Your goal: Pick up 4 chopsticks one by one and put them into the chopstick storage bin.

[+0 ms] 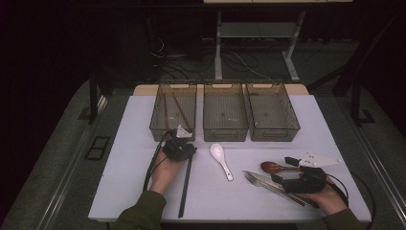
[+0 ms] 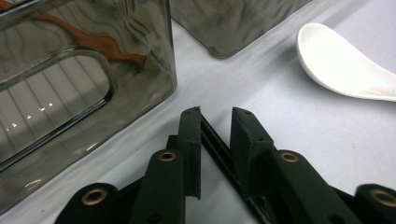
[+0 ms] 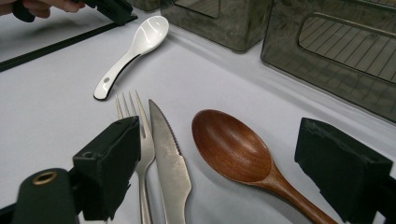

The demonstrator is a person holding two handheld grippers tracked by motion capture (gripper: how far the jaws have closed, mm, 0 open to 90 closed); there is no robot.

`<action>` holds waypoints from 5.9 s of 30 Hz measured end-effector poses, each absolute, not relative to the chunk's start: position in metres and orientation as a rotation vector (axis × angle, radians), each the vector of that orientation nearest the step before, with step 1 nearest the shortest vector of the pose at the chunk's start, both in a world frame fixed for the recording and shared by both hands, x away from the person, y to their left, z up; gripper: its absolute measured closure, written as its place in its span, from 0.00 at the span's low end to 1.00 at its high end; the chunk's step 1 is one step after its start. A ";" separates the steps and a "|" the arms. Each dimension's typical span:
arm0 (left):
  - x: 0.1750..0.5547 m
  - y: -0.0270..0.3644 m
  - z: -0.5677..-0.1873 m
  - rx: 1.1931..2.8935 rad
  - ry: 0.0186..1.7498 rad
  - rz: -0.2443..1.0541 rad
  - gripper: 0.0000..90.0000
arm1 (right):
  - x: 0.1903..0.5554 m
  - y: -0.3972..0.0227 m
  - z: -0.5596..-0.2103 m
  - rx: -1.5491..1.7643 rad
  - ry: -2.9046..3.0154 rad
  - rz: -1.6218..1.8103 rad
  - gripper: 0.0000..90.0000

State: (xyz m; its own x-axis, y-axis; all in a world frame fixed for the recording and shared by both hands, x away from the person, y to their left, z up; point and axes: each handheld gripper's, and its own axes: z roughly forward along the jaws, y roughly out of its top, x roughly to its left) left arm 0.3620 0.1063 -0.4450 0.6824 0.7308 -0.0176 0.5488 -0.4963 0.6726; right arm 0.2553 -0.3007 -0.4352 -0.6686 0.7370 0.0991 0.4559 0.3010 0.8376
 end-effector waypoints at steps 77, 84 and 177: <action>0.277 0.210 -0.438 2.155 0.902 0.156 0.91 | 0.254 -0.299 -0.435 1.062 2.275 1.295 0.16; 0.278 0.208 -0.441 2.163 0.907 0.152 0.92 | 0.254 -0.299 -0.435 1.061 2.276 1.293 0.16; 0.285 0.192 -0.403 2.109 0.831 0.258 0.95 | 0.255 -0.290 -0.438 1.039 2.304 1.294 0.13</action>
